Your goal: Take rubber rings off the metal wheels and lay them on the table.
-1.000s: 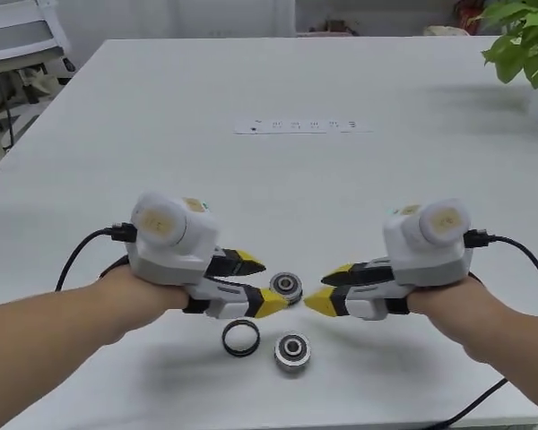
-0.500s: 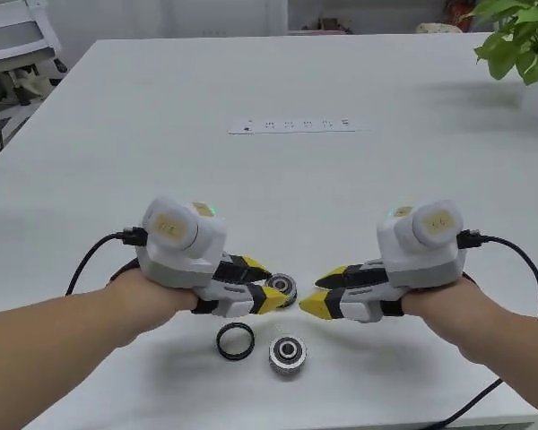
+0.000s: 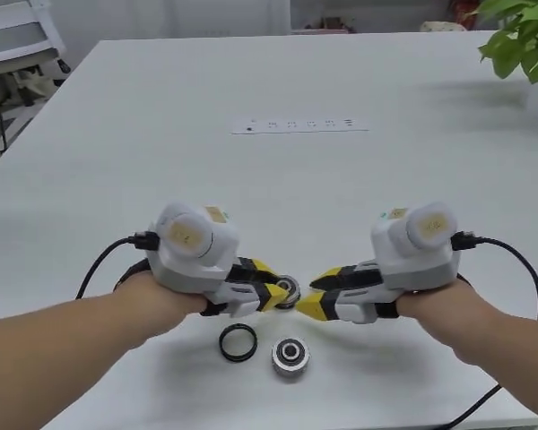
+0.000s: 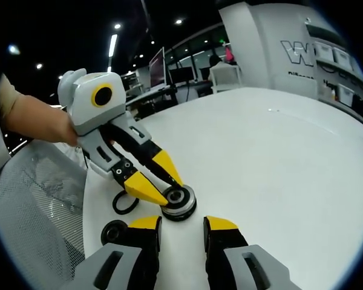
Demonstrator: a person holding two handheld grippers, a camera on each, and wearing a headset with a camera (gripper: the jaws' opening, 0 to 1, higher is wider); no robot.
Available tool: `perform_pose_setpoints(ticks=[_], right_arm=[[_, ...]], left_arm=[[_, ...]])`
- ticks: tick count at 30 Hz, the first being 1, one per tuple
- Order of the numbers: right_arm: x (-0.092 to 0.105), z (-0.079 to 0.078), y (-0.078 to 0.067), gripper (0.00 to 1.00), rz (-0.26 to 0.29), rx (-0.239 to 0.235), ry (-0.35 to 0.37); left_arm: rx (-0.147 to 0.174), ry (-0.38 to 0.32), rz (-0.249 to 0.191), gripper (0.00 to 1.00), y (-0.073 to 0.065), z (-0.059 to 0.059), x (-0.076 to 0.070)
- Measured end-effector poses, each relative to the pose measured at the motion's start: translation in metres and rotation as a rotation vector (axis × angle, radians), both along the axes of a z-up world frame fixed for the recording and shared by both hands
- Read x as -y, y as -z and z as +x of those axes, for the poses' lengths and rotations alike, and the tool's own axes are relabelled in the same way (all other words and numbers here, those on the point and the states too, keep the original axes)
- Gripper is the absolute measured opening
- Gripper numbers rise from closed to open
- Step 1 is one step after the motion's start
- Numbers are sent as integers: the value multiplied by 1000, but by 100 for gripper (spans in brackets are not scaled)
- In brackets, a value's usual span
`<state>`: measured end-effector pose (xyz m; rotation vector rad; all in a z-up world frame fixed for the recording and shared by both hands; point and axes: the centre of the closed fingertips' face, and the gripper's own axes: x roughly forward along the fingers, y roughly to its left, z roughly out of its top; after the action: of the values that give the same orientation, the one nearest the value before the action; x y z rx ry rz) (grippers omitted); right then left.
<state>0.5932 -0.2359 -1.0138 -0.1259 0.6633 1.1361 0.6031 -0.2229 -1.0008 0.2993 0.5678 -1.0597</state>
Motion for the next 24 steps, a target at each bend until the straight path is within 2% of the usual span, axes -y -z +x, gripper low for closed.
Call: perform_pose_setpoints(ticks=[5,14,16,24], right_arm=[[-7,-2,3,24,-23,30,-38],[-12,2,5,19,-40,68,-59],[-9,3,6,16,-54,79,-65],[-4,2,8,1,-62,73,-70]], left_arm=[[-2,-12,-2,14,0,1,0],[-4,-25,-8,14,0,1,0],[-3,-25,-7,14,0,1,0],[-1,-25,-1,13,0,2,-1]])
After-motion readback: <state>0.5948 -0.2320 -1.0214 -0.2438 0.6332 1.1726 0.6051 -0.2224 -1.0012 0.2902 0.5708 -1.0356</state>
